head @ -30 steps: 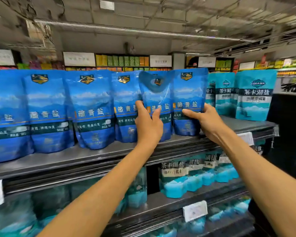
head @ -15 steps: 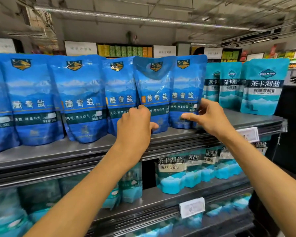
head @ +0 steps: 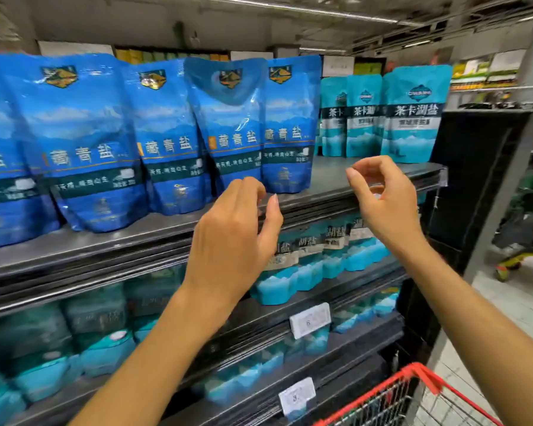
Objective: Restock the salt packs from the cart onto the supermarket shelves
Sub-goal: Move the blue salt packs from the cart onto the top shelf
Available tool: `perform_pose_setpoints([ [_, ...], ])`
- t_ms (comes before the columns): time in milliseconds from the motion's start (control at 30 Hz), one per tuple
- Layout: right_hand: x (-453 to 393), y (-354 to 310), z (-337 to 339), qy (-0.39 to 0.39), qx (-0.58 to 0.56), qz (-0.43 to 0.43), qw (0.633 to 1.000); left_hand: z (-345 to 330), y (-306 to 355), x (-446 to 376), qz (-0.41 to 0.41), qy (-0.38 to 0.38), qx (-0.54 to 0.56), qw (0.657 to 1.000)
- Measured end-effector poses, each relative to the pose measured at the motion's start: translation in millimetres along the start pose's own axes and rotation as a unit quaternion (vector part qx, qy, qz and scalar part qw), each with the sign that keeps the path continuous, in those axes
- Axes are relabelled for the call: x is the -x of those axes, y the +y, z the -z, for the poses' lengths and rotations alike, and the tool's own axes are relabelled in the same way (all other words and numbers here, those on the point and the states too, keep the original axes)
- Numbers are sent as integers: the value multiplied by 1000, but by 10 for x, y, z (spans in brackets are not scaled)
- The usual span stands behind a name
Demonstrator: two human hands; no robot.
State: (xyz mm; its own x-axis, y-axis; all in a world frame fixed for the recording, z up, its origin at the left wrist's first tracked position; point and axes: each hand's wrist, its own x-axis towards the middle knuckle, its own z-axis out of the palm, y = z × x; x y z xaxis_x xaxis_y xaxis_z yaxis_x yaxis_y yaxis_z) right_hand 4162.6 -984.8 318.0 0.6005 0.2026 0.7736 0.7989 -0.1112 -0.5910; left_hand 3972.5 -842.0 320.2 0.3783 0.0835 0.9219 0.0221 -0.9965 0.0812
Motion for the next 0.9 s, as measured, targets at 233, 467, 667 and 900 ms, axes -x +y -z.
perform_pose_setpoints([
  [233,1157,257,1013,119,44,-89,988,-573,648,591,-6,-97,307,947],
  [467,2611,625,2045,196,116,-253,940,-1532,1696,1553,139,-351,502,779],
  [667,3918,1115,2801,270,155,-409,858,-2250,2628,2634,166,-559,490,648],
  [900,5533,1835,3310,319,199,-591,714,-2854,3580,4020,290,-745,383,463],
])
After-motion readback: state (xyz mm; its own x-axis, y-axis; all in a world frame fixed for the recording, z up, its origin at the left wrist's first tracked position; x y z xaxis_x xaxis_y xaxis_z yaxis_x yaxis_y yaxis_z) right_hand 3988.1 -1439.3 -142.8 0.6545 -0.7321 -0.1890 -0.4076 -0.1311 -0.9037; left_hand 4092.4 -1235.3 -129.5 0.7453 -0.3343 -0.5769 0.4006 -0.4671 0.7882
